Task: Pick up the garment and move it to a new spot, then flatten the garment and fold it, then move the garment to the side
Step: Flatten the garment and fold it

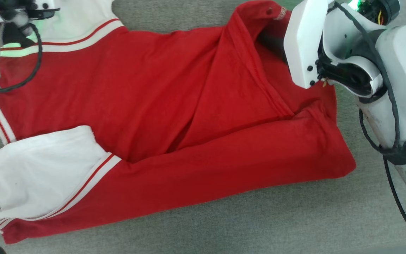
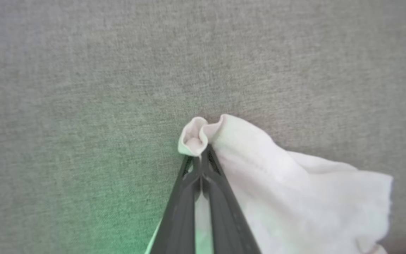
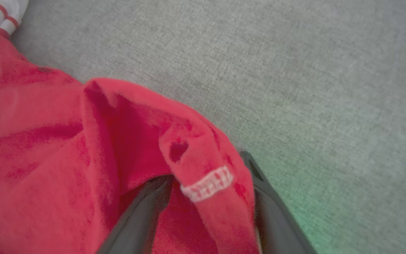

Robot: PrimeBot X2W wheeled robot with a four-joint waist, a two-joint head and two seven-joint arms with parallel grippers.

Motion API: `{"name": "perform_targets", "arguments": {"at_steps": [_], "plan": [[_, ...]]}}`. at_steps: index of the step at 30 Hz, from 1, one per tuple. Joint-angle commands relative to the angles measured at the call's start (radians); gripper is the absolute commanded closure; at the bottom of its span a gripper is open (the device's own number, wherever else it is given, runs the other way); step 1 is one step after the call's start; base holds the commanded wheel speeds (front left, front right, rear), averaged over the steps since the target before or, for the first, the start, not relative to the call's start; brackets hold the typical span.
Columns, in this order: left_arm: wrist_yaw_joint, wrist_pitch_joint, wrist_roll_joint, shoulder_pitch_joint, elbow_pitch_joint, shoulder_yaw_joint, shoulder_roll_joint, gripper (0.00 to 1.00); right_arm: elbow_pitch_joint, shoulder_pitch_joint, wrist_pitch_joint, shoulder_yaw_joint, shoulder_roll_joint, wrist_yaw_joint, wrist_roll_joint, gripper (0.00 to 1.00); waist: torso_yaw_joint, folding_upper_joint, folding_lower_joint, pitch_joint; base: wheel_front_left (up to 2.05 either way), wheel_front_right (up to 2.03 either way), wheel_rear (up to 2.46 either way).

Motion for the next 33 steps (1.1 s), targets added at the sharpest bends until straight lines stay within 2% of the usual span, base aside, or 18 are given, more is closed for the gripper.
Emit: {"name": "perform_targets", "arguments": {"at_steps": [1,10,16,21,27,33], "plan": [[-0.021,-0.017,-0.006,0.066,0.016,-0.021,-0.056,1.00,0.020,-0.002,-0.024,0.008,0.007,0.000,0.019,1.00,0.013,-0.0001,0.0000,-0.010,0.00,0.00,0.00],[-0.069,-0.082,0.000,0.047,-0.014,0.002,0.001,1.00,-0.052,0.075,-0.168,-0.027,-0.091,0.000,0.074,1.00,0.062,-0.0001,0.0000,-0.084,0.00,0.00,0.00],[-0.076,-0.105,0.002,0.075,-0.085,0.007,0.039,1.00,-0.106,0.159,-0.235,-0.077,-0.141,0.000,0.083,1.00,0.094,-0.0001,0.0000,-0.131,0.00,0.00,0.00],[-0.072,-0.109,-0.004,0.111,-0.178,0.010,0.081,1.00,-0.163,0.242,-0.249,-0.117,-0.181,0.000,0.102,1.00,0.123,-0.0001,0.0000,-0.176,0.00,0.00,0.00],[-0.031,-0.083,-0.020,0.181,-0.347,0.011,0.158,1.00,-0.259,0.348,-0.242,-0.150,-0.240,0.000,0.116,1.00,0.149,-0.0001,0.0000,-0.223,0.00,0.00,0.00],[0.086,-0.042,-0.040,0.305,-0.623,0.015,0.283,1.00,-0.372,0.479,-0.229,-0.196,-0.304,0.000,0.140,1.00,0.167,-0.0001,0.0000,-0.256,0.00,0.00,0.00]]}}
